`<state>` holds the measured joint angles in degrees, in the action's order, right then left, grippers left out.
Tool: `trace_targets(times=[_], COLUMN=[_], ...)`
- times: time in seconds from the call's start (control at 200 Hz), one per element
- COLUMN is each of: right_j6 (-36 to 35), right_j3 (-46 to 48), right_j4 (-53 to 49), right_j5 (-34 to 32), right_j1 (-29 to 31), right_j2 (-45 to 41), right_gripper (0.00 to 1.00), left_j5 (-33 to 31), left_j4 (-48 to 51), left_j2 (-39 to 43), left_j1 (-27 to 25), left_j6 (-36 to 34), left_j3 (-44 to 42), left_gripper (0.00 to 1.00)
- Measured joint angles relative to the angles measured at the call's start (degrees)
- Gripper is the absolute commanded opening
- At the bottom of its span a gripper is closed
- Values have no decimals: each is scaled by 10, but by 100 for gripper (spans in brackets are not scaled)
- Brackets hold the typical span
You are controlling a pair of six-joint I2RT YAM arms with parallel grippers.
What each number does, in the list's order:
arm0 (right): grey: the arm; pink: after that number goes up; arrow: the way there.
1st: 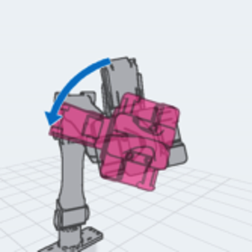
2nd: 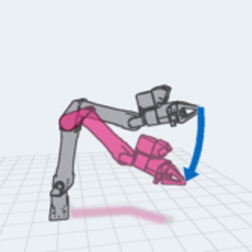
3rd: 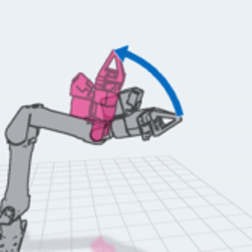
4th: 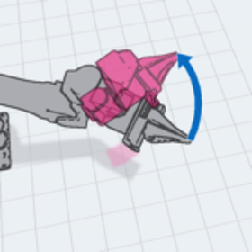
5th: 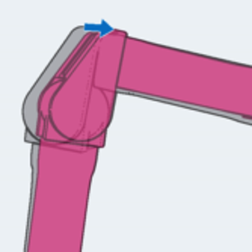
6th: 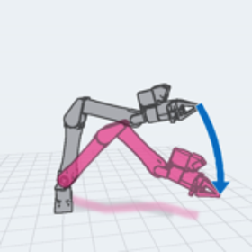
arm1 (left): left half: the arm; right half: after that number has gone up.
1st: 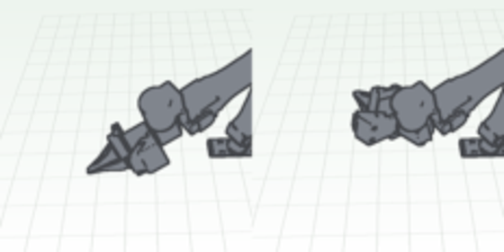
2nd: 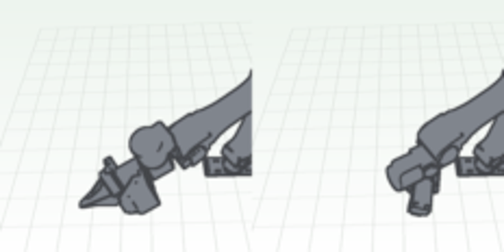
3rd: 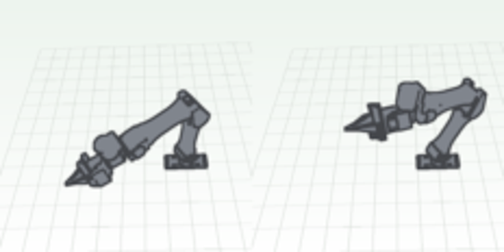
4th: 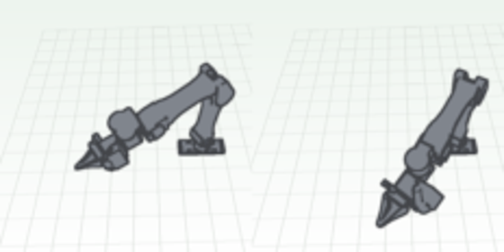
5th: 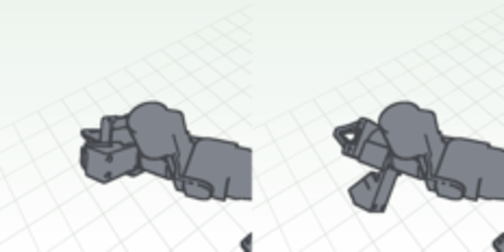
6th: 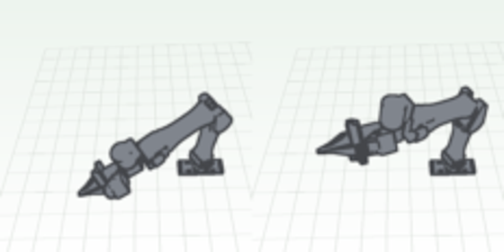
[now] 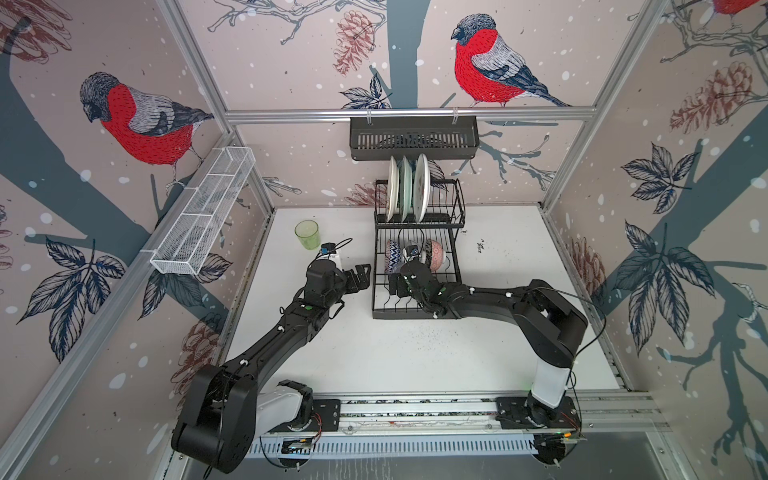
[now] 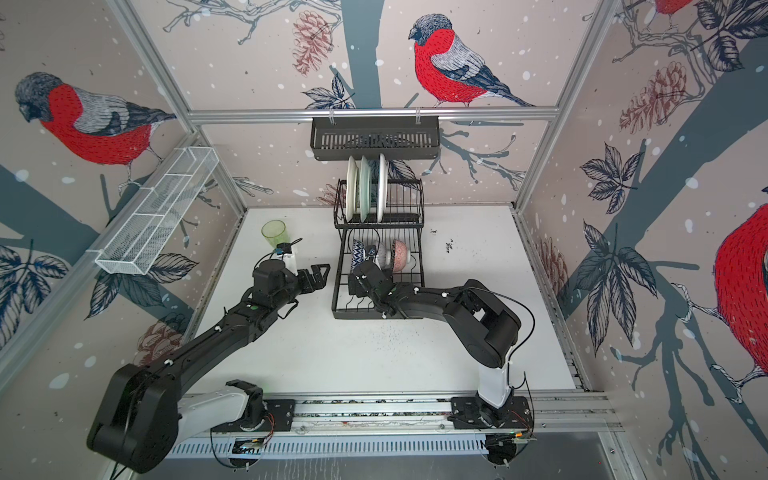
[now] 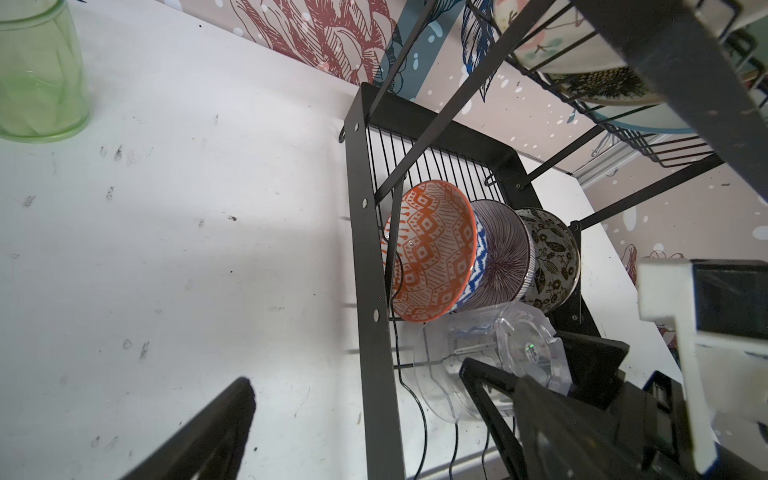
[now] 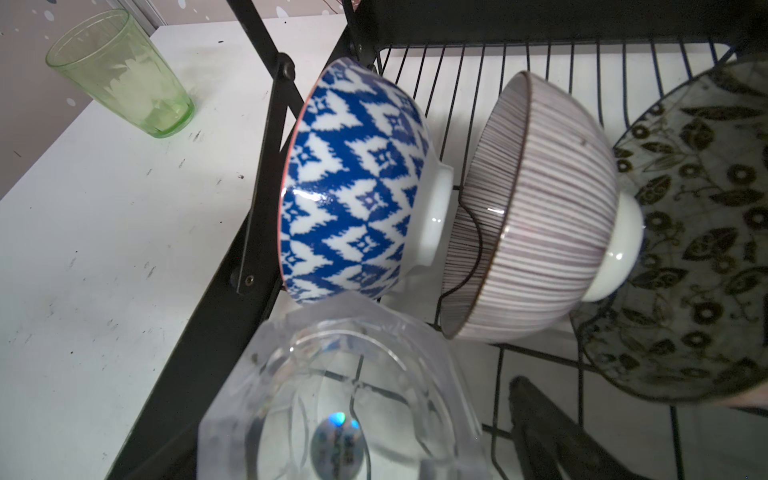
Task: Unload the mixed dishes from the dish rack
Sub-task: 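Lower the right gripper onto the clear octagonal glass while the left arm returns, then close the right gripper on the clear glass and lift it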
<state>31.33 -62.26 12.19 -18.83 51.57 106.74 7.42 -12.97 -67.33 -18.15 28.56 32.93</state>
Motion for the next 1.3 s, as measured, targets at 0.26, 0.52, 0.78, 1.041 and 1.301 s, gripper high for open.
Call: trace_targets(times=[0.26,0.52,0.78,1.041,1.301], right_j6=[0,5,21,30,48], right_j3=[4,27,49,60,87], right_j4=[3,13,20,33,44], right_j5=[-2,-4,23,59,105], right_j1=[1,1,-12,-19,-38], right_j2=[-5,-28,-51,-75,-133], right_gripper=[76,75,71,70,70], left_j5=[1,4,14,14,16], left_j4=[0,-2,-9,-9,-14], left_j2=[-3,-6,-8,2,17], left_j1=[0,-1,-2,-4,-5], left_j6=[0,0,0,0,14], left_j3=[0,0,0,0,-9], left_gripper=[97,97,97,97,97])
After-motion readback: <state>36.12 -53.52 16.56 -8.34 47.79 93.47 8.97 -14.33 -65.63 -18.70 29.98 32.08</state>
